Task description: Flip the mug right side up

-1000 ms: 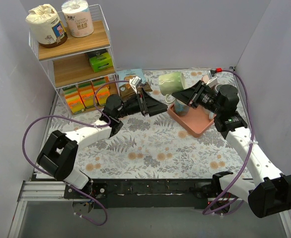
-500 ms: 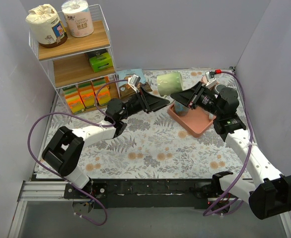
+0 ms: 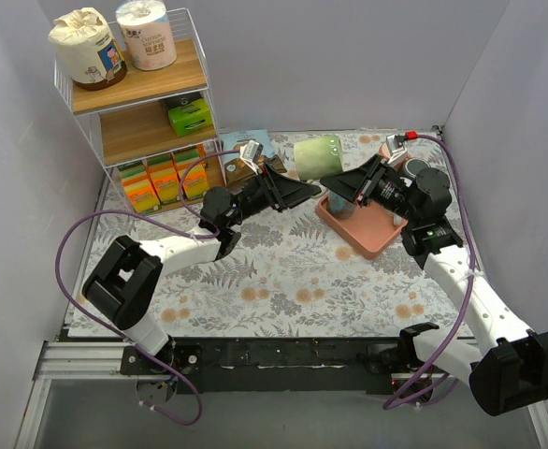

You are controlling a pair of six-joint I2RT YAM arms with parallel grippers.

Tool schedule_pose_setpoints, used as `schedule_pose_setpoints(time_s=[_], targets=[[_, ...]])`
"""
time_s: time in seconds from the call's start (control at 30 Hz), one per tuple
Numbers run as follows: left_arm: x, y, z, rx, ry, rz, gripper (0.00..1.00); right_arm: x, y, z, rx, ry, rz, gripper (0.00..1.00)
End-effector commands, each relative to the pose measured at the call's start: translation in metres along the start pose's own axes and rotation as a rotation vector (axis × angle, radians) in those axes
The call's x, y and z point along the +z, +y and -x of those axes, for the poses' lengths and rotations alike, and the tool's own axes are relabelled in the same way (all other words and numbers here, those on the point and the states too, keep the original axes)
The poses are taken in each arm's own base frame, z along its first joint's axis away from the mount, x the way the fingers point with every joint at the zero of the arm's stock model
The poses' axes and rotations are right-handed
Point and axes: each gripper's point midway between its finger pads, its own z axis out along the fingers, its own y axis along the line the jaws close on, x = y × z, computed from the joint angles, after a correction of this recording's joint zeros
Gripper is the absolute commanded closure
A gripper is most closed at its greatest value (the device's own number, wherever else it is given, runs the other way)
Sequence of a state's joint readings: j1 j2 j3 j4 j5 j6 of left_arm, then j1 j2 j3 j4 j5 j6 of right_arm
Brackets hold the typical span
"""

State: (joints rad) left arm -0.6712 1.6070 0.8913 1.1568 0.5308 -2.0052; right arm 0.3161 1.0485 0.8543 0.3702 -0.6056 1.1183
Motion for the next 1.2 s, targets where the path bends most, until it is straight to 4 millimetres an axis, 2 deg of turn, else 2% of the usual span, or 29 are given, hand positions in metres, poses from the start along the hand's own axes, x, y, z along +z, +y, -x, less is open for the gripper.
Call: schedule_pose_setpoints(time_s=[0.0, 0.03, 0.17, 0.27, 0.37, 0.4, 0.6, 0.7, 0.73, 0.8, 0.83, 0.93, 1.03, 1.13, 1.17], targets=[[0.007, -0.021, 0.007, -0.147, -0.023, -0.053, 0.59, -0.005, 0.040, 0.006, -0.098, -0.034, 0.142, 0.99], [0.007, -0.021, 0.008, -0.148, -0.025, -0.056, 0.60, -0.006, 0.041, 0.005, -0.098, -0.035, 0.145, 0.99], [0.008, -0.018, 0.008, -0.154, -0.024, -0.057, 0.75, -0.005, 0.036, 0.002, -0.086, -0.031, 0.137, 0.99], [0.007, -0.018, 0.007, -0.160, -0.024, -0.062, 0.79, -0.005, 0.035, -0.001, -0.087, -0.026, 0.136, 0.99], [0.007, -0.017, 0.007, -0.154, -0.027, -0.057, 0.92, -0.005, 0.033, -0.003, -0.096, -0.020, 0.128, 0.99], [0.007, -0.017, 0.007, -0.151, -0.028, -0.055, 1.00, -0.004, 0.031, -0.002, -0.100, -0.018, 0.118, 0.99], [0.006, -0.021, 0.008, -0.101, -0.036, -0.047, 1.00, -0.003, 0.019, -0.009, -0.095, 0.031, 0.064, 0.99], [0.005, -0.027, 0.011, -0.064, -0.045, -0.048, 1.00, -0.003, 0.018, -0.011, -0.093, 0.036, 0.064, 0.80], [0.005, -0.028, 0.012, -0.055, -0.048, -0.047, 1.00, -0.003, 0.019, -0.011, -0.093, 0.034, 0.063, 0.71], [0.004, -0.031, 0.013, -0.033, -0.053, -0.041, 1.00, -0.003, 0.017, -0.009, -0.088, 0.032, 0.048, 0.65], [0.003, -0.031, 0.015, -0.028, -0.062, -0.036, 1.00, -0.003, 0.016, -0.008, -0.090, 0.025, 0.041, 0.56], [0.001, -0.034, 0.018, -0.012, -0.071, -0.025, 1.00, -0.002, 0.013, -0.008, -0.086, 0.031, 0.027, 0.40], [-0.005, -0.032, 0.024, -0.002, -0.087, 0.007, 1.00, -0.002, 0.009, -0.007, -0.078, 0.021, 0.013, 0.32], [-0.011, -0.026, 0.030, 0.004, -0.093, 0.055, 1.00, 0.000, 0.002, -0.009, -0.060, 0.030, -0.010, 0.30], [-0.014, -0.019, 0.030, -0.003, -0.089, 0.093, 1.00, 0.000, 0.001, -0.009, -0.052, 0.032, -0.016, 0.29]])
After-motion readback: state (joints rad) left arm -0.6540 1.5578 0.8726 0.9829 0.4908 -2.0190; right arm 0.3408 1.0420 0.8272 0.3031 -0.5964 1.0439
